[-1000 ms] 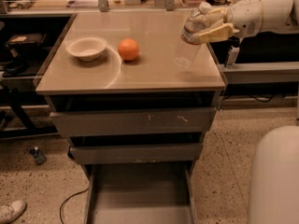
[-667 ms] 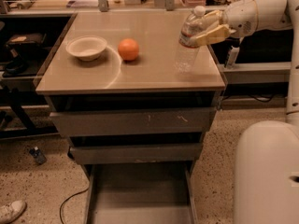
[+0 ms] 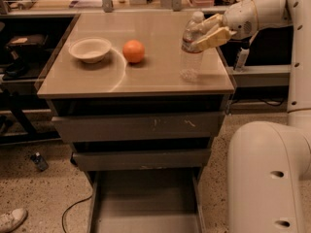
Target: Pick water bottle from bottom drawer and place on counter
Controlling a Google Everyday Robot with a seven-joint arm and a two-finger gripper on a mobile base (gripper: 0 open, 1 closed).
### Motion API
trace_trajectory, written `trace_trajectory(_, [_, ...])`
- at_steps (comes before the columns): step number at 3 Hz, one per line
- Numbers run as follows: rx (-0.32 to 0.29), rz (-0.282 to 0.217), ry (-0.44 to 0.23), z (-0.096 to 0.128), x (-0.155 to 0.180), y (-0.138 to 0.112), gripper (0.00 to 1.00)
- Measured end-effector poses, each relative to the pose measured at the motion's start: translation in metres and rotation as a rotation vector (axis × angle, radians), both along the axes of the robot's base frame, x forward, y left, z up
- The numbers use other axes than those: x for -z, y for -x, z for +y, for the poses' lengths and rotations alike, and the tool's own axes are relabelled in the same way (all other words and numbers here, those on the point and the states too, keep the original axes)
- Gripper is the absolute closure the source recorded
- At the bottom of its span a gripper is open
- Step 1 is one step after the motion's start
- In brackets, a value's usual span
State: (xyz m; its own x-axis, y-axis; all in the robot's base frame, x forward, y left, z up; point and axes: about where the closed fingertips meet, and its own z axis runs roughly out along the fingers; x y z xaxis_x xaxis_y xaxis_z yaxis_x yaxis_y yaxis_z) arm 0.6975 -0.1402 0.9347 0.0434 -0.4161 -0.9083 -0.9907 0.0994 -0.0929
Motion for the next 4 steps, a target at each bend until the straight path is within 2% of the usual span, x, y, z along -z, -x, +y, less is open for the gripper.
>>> trace_trajectory(2, [-0.002, 0.017, 0.077, 0.015, 0.012, -0.009, 1.0])
trace_trajectory(4, [-0.011, 0.029, 0.082, 0.018, 0.019, -0.01, 1.0])
